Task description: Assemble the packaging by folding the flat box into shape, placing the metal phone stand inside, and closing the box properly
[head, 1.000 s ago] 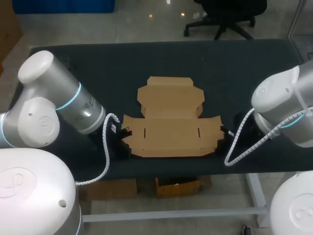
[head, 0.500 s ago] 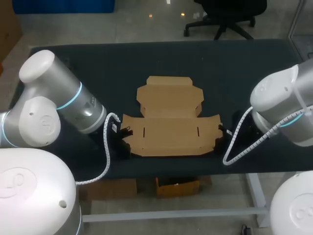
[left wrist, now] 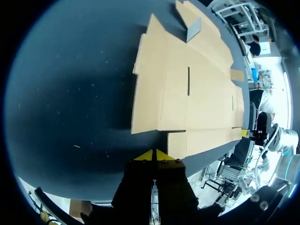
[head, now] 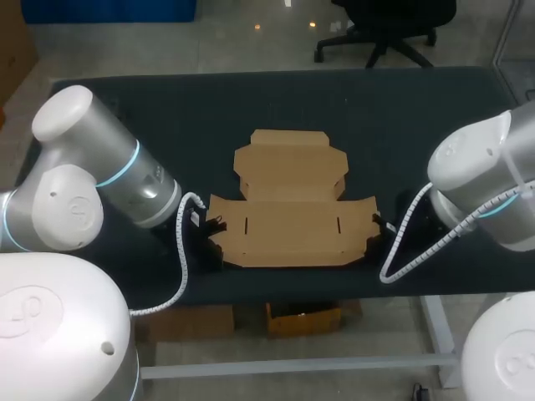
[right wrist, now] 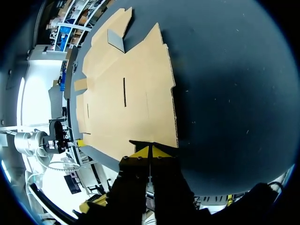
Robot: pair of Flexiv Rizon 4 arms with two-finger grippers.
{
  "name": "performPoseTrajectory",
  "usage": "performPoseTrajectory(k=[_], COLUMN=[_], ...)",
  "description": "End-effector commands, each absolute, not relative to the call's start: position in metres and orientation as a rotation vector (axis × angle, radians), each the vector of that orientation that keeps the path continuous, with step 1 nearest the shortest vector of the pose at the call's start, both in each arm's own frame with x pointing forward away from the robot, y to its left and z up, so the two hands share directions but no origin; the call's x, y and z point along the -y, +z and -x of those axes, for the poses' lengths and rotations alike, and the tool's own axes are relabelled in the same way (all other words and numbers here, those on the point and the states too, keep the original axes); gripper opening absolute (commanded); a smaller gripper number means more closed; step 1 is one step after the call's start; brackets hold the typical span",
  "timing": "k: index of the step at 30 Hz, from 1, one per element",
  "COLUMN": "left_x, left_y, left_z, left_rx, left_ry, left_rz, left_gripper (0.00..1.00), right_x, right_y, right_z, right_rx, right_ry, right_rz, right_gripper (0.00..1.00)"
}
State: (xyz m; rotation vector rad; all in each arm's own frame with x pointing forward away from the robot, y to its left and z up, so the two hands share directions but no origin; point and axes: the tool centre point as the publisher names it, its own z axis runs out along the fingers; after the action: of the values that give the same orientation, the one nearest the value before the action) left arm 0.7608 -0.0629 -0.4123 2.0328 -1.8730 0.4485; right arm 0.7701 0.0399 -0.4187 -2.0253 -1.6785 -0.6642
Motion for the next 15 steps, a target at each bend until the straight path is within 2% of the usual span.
performPoseTrajectory(k=[1,15], left_x=[0.0634,0.0633], left_y=[-0.4141,-0.4139], left_z=[-0.7609,-0.7600], left_rx=[1.873,1.875], left_ry=[0.448,0.450], left_rz=[-2.033,-2.037], left_gripper=[0.00,0.00], right_x=[-0.0378,-0.0423], right_y=[-0.4222,-0.4161], right_z=[-0.7715,-0.7707], right_rx=[1.664,1.598], right_ry=[-0.679,-0.689], right_rz=[2.012,2.000], right_gripper=[0.00,0.00])
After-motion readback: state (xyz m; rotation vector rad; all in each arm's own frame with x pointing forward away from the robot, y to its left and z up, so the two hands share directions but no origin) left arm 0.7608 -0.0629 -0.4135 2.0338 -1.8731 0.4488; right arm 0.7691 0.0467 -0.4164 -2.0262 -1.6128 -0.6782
